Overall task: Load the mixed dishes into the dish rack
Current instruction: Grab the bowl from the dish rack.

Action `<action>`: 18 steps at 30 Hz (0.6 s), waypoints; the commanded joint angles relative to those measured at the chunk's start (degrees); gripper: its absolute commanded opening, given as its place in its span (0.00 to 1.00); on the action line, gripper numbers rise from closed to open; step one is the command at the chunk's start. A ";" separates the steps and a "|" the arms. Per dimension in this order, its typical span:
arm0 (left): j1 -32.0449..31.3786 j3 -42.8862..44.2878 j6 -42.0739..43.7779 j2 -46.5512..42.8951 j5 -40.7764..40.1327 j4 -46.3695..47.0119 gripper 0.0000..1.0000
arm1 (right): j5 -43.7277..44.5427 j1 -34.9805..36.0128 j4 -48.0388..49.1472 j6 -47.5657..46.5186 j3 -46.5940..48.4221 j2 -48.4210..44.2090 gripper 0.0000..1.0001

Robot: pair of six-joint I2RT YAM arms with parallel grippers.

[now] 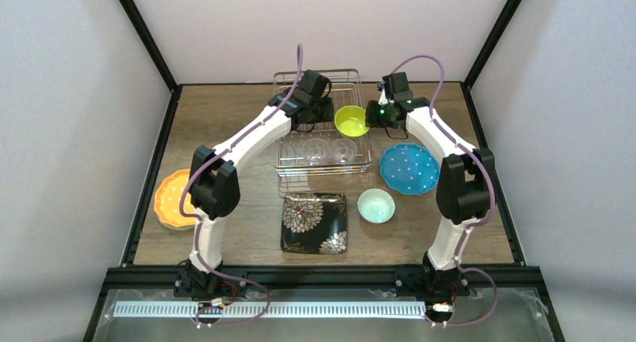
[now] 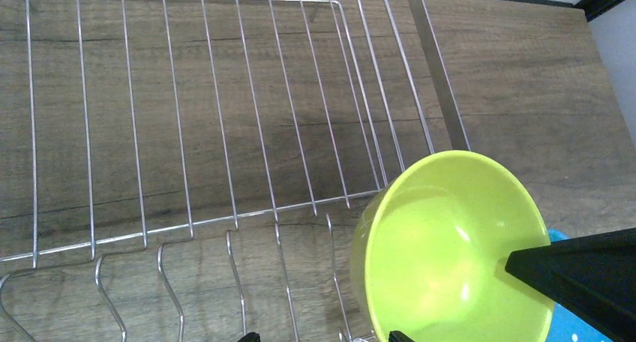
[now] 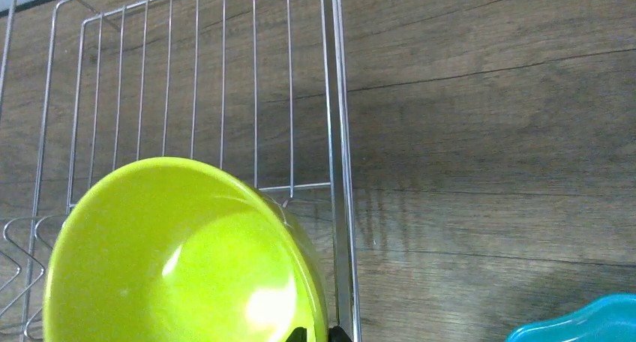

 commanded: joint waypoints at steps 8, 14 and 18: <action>-0.07 0.54 0.62 1.13 1.22 0.15 1.00 | -0.54 0.25 0.51 1.36 1.08 1.82 0.01; -0.09 -1.52 0.14 -0.72 2.02 2.24 1.00 | -1.07 0.25 1.10 2.34 1.03 1.11 0.00; -0.15 -2.41 -0.11 -1.76 2.85 2.86 1.00 | -2.25 0.25 1.65 3.23 1.25 0.49 0.01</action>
